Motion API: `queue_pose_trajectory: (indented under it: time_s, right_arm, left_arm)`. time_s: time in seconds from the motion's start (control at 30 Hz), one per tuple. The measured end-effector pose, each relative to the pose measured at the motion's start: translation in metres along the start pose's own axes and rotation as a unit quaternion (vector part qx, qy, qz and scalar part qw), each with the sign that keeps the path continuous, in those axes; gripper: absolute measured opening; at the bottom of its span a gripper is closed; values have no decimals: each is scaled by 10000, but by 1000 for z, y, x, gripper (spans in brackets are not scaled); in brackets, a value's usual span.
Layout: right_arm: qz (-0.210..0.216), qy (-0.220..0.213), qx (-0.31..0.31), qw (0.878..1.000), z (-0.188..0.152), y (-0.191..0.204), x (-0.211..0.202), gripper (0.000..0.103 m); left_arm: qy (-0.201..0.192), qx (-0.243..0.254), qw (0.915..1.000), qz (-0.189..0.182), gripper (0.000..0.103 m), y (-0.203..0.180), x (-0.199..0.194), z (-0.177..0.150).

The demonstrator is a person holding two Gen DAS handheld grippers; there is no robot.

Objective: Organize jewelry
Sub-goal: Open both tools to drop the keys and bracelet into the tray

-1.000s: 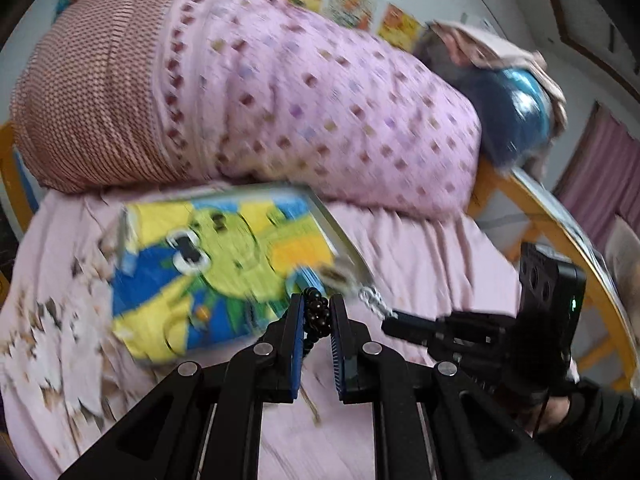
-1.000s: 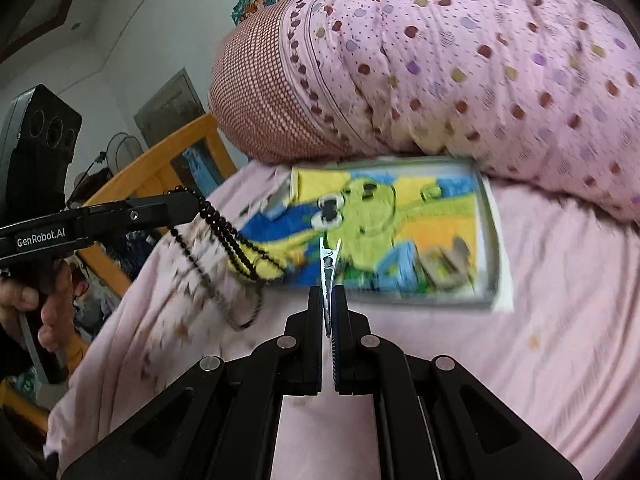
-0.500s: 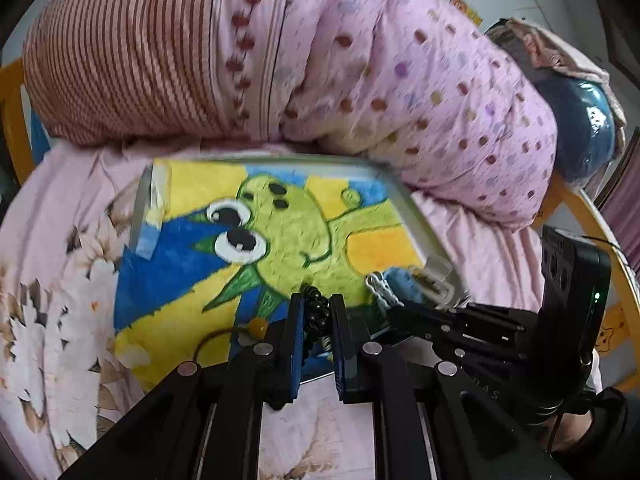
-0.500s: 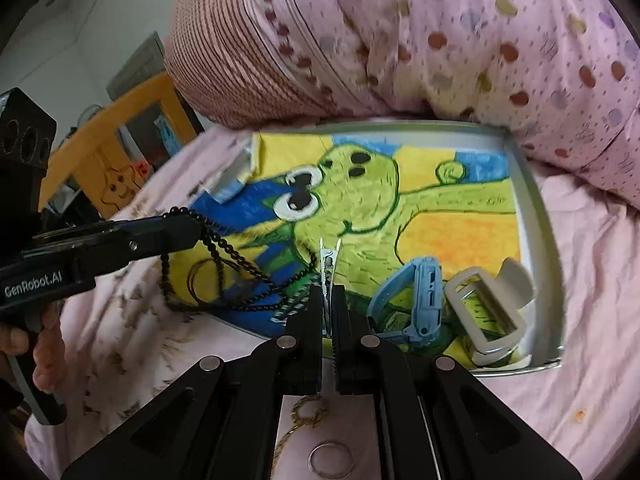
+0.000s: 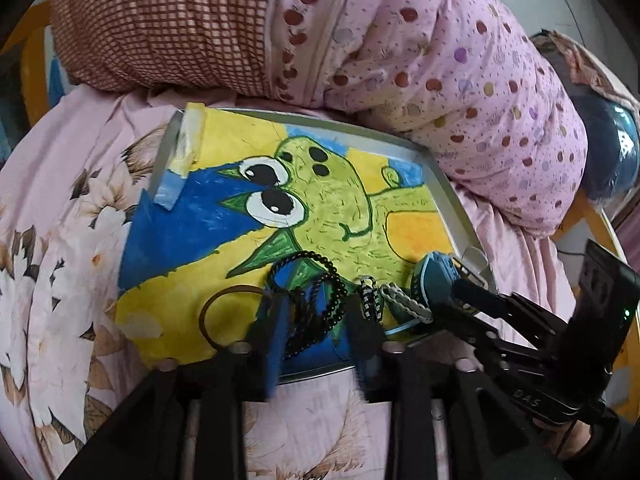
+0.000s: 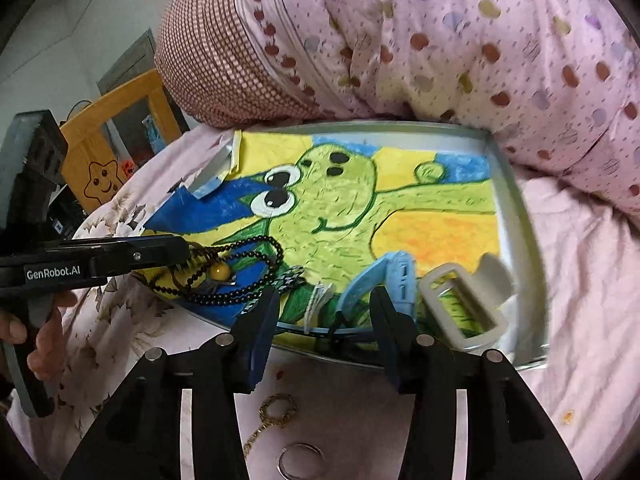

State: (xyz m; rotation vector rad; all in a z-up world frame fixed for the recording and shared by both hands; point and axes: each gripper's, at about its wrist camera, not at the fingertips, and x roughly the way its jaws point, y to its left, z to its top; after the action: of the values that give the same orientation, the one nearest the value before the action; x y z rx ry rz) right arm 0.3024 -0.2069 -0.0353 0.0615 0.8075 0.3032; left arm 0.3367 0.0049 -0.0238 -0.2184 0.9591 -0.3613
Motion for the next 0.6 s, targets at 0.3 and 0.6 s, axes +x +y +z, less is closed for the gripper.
queue_pose_trajectory:
  time_s: [0.3, 0.6]
  right_arm:
    - [-230, -485, 88, 9985, 3, -16, -49, 64]
    - [-454, -1027, 298, 9932, -15, -25, -117, 97]
  left_arm:
    - [-446, -61, 9989, 100, 85, -9, -27, -3]
    - [-891, 559, 9941, 250, 103, -54, -68, -34]
